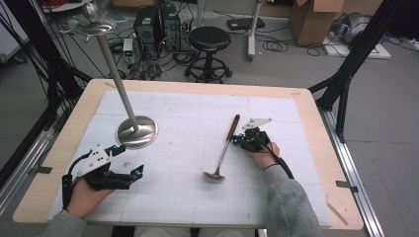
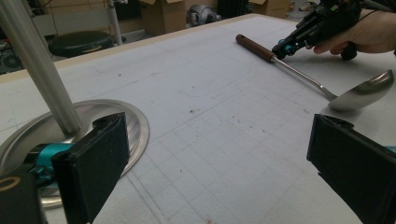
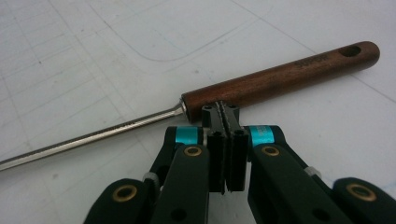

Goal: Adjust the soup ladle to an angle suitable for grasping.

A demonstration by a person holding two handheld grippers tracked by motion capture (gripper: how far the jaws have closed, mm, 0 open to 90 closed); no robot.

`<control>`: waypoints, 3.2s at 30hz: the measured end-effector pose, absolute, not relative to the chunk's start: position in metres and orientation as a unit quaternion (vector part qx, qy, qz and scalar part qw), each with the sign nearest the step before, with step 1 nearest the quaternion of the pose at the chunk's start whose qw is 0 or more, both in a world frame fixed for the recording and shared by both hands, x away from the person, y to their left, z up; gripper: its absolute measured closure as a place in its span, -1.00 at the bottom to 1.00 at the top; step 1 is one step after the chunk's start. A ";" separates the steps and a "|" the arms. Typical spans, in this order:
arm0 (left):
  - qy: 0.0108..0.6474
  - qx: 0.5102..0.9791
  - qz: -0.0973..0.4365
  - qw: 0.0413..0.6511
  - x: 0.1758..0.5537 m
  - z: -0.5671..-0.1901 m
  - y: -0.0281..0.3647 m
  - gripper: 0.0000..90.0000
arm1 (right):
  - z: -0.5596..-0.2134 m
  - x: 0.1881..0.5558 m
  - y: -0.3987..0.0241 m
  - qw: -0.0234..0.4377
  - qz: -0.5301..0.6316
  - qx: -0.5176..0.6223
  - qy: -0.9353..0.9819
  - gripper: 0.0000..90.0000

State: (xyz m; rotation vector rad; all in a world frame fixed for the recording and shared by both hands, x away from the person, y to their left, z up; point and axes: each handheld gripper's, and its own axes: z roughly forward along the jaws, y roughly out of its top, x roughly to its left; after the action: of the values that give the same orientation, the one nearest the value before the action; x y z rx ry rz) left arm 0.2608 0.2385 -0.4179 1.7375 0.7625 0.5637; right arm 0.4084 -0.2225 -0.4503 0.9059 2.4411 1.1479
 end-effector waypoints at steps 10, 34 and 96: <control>0.320 0.736 0.239 0.547 0.260 -0.417 0.238 -0.86 | -0.446 0.406 -0.222 0.134 0.412 0.317 0.844 0.99; 0.312 0.743 0.244 0.540 0.262 -0.417 0.235 -0.86 | -0.444 0.366 -0.172 0.048 0.427 0.235 0.872 0.99; 0.309 0.747 0.241 0.537 0.262 -0.418 0.235 -0.84 | -0.439 0.320 -0.215 0.050 0.363 0.189 0.911 1.00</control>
State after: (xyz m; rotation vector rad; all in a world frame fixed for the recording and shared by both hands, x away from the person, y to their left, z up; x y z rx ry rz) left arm 0.2616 0.2350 -0.4176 1.7787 0.7357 0.5735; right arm 0.3201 -0.2147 -0.4392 0.5761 2.7737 1.1063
